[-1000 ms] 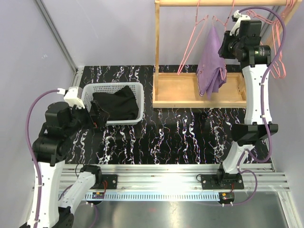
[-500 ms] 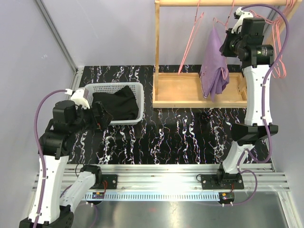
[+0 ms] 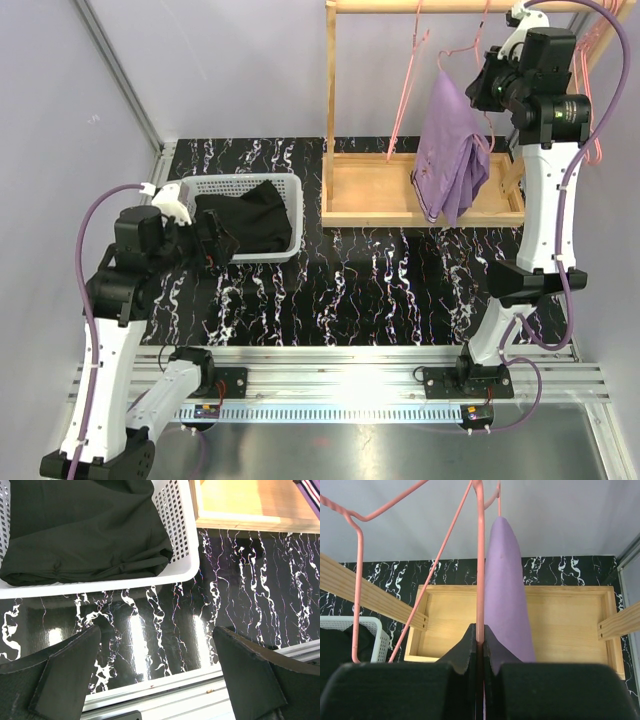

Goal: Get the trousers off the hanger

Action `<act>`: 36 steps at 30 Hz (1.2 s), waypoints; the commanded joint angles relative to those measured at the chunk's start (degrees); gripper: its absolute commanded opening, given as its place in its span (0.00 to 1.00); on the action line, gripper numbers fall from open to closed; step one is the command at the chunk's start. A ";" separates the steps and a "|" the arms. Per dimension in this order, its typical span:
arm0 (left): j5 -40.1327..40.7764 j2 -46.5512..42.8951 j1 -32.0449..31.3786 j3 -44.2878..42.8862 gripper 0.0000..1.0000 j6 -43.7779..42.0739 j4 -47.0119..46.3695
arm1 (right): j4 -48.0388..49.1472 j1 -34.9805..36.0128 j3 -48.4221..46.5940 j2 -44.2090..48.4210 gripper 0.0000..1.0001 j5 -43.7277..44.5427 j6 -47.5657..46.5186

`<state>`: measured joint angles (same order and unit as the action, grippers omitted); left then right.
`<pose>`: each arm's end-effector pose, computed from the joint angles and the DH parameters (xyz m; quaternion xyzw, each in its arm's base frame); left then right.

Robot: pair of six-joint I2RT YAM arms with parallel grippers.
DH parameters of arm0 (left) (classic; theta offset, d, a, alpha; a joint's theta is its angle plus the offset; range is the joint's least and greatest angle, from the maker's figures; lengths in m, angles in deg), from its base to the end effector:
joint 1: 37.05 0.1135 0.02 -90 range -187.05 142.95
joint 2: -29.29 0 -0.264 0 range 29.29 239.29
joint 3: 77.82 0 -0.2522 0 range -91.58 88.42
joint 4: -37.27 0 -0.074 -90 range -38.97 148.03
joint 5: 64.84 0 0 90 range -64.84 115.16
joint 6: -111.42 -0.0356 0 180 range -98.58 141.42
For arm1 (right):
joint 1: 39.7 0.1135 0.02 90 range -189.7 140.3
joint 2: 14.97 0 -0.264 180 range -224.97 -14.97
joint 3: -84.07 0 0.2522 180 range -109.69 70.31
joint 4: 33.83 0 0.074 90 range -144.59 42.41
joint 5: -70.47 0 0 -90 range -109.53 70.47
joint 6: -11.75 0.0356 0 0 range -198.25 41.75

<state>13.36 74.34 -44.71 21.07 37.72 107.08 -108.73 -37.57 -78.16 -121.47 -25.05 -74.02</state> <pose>0.1258 -0.0243 0.3883 -0.0178 0.8784 -0.1860 0.4399 0.3400 0.0161 0.5391 -0.0130 0.8144 0.0713 0.5758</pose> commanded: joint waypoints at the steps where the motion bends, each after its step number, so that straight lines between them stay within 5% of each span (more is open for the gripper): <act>1: -2.09 0.91 -0.42 -2.78 0.99 0.05 -2.87 | 9.63 -0.29 -2.36 4.10 0.00 -1.60 0.78; 15: -1.39 3.98 -3.68 -4.45 0.99 2.25 -5.34 | 15.79 -0.29 -0.42 7.79 0.00 -3.62 1.48; 21: -2.53 4.69 -9.64 -7.79 0.99 2.86 -8.06 | 16.15 -0.29 2.21 13.32 0.00 -5.46 3.59; 27: 5.89 8.46 -24.75 -13.76 0.99 3.31 -14.73 | 13.16 -0.37 6.08 20.44 0.00 -6.26 4.38; 36: 39.17 20.67 -62.08 -26.59 0.99 -6.96 -29.73 | 8.60 -0.29 17.59 33.36 0.00 -5.91 6.58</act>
<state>36.66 92.55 -98.41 -1.01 36.97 89.14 -104.80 -37.61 -61.72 -91.92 -30.19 -68.79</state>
